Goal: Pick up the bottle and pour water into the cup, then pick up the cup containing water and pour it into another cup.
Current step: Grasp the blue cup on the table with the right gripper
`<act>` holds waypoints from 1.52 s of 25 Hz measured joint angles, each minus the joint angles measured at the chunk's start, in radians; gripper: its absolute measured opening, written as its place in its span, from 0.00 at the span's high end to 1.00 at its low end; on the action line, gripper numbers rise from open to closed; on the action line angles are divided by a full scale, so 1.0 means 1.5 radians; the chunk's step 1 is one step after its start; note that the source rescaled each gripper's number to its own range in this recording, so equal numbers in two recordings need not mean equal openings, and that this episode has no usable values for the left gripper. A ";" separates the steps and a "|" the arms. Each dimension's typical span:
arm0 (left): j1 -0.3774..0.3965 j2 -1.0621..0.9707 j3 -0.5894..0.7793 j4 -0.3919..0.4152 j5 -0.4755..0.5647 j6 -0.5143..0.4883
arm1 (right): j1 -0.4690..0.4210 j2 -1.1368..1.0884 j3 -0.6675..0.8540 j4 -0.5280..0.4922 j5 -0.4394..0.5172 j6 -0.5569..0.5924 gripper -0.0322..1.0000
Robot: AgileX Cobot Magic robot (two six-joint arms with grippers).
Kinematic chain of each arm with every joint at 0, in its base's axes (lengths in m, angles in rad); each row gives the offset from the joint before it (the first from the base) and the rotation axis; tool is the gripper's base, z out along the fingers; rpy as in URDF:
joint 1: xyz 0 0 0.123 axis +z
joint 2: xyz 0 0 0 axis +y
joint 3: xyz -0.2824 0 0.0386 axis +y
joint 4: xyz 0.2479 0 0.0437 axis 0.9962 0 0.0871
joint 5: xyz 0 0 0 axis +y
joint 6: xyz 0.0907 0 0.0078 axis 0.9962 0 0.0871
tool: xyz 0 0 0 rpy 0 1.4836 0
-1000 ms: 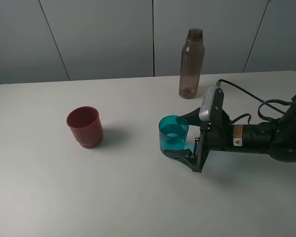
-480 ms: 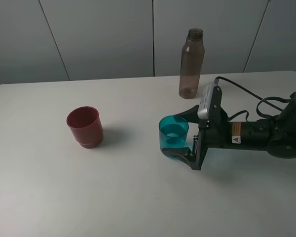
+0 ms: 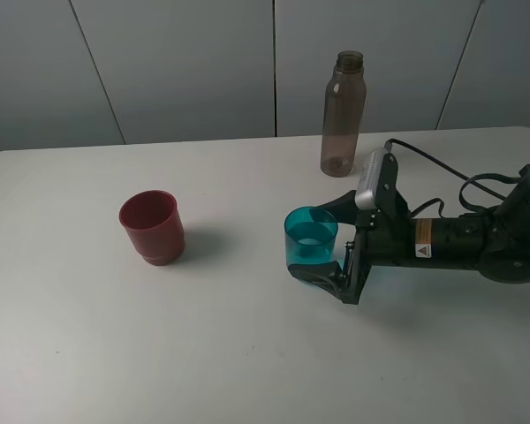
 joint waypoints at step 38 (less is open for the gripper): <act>0.000 0.000 0.000 0.000 0.000 0.000 | 0.022 -0.004 -0.018 0.016 0.009 0.049 0.00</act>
